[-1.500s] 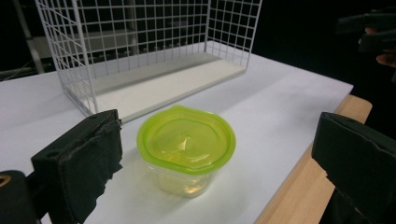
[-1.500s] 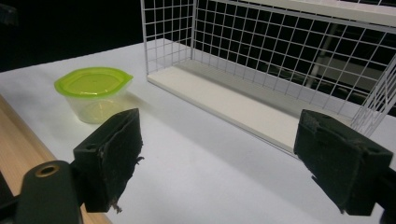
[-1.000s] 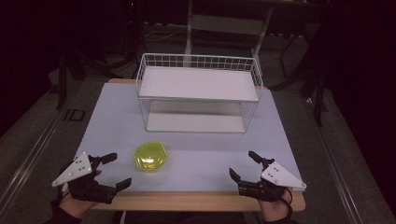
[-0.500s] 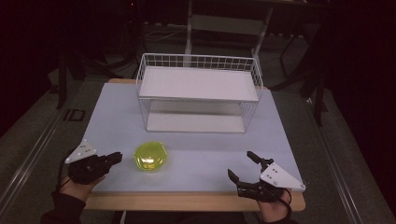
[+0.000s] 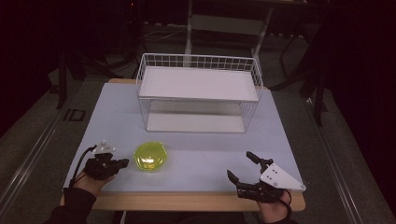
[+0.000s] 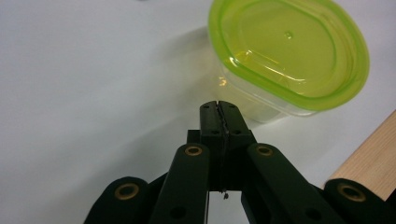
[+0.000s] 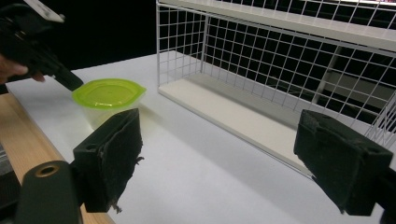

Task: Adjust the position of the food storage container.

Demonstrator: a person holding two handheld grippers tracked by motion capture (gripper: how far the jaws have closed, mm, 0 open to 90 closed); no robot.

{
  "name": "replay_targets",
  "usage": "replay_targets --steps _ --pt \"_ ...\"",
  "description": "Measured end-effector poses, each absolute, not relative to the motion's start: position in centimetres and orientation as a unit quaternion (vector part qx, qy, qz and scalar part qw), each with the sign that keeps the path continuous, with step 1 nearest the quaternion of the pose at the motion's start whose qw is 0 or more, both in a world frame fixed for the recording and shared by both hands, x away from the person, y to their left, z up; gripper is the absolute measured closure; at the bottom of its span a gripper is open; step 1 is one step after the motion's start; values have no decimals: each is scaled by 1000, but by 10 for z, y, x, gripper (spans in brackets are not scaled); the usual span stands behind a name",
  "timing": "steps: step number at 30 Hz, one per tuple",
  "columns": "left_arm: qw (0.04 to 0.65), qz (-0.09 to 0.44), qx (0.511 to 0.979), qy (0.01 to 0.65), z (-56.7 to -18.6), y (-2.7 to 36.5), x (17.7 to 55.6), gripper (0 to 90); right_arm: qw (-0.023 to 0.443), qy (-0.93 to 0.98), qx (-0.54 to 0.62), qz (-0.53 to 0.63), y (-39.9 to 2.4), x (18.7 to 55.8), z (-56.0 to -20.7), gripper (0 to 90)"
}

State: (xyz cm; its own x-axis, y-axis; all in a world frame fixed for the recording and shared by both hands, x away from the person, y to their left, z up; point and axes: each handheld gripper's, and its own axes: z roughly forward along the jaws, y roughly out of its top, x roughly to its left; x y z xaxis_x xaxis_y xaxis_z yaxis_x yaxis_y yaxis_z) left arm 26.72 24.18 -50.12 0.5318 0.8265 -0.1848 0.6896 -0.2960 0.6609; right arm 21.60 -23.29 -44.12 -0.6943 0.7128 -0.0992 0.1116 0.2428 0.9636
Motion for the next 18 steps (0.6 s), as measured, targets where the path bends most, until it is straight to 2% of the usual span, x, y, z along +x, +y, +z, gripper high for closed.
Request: replay_targets --steps 5,18 --pt "350 62 808 470 -516 228 277 900 272 739 280 549 -234 216 -441 149" --pt "365 37 825 430 -521 193 285 900 270 739 278 551 -235 216 -441 149"
